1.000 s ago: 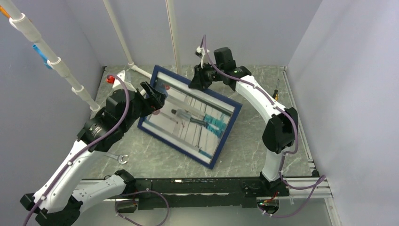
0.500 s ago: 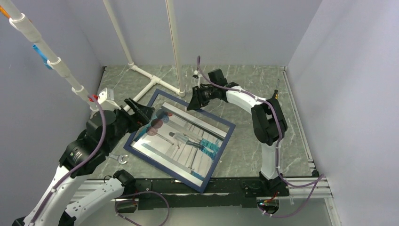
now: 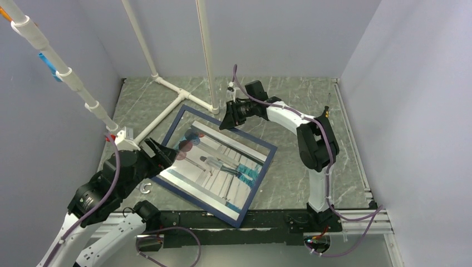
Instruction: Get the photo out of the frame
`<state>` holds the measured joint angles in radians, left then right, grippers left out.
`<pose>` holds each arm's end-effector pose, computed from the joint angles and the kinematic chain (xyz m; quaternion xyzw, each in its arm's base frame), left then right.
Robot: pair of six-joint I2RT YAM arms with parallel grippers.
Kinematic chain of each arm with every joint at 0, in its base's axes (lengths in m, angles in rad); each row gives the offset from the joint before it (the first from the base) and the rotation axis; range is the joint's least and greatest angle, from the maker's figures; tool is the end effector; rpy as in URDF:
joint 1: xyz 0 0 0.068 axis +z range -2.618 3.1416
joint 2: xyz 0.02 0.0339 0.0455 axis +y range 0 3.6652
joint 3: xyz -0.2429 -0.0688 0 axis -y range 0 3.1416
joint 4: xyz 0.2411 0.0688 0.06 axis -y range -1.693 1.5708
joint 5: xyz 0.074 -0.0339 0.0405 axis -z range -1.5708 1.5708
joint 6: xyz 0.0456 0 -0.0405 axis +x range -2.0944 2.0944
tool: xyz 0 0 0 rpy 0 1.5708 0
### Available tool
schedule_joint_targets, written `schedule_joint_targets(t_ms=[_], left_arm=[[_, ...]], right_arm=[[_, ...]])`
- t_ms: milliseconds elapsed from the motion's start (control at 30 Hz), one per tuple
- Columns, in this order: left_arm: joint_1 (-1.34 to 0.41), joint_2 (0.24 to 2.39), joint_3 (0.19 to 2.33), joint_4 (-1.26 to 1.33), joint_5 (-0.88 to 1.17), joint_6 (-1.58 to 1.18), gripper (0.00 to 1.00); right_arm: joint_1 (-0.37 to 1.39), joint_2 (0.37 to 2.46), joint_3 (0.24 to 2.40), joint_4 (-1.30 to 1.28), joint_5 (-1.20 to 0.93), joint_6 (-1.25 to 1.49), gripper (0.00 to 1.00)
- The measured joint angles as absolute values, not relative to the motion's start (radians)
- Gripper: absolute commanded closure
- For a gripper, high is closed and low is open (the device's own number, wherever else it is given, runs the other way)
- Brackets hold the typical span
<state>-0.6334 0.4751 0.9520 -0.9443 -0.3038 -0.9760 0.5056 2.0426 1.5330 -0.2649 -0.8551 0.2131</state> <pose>0.0851 -0.0456 0.3356 -0.2217 0.8160 -0.2840 0.4521 0.3721 0.2453 0.1919 -0.2813 0.8064 0.4819 0.1959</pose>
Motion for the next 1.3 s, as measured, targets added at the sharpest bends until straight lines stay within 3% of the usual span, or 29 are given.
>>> schedule_joint_targets(t_ms=[367,433,567,667,700,833,1033,1233,1300], left_arm=[[-0.633,0.402,0.868,-1.002,-0.261,-1.091,0.12],[-0.633,0.408,0.842,-1.005,-0.238,-1.103,0.12],[-0.633,0.429,0.817,-1.007,-0.201,-1.123,0.10],[-0.633,0.436,0.810,-1.008,-0.192,-1.129,0.08],[-0.633,0.437,0.810,-1.008,-0.192,-1.131,0.08],[-0.633,0.440,0.810,-1.011,-0.200,-1.131,0.08],[-0.633,0.450,0.832,-1.040,-0.222,-1.127,0.07],[-0.633,0.414,0.871,-1.095,-0.266,-1.122,0.07],[-0.633,0.399,0.884,-1.113,-0.279,-1.123,0.07]], right_arm=[[0.506,2.007,1.543,-0.289,-0.879,0.259,0.99],[0.506,2.036,1.591,-0.356,-0.868,0.207,0.89],[0.507,2.086,1.637,-0.434,-0.815,0.112,0.40],[0.513,2.100,1.634,-0.479,-0.688,0.058,0.13],[0.514,2.101,1.633,-0.489,-0.636,0.043,0.09],[0.532,2.094,1.631,-0.498,-0.405,0.021,0.03],[0.617,1.979,1.558,-0.529,-0.007,0.042,0.03],[0.974,1.629,1.238,-0.458,0.094,0.107,0.08],[1.091,1.565,1.170,-0.420,0.076,0.142,0.15]])
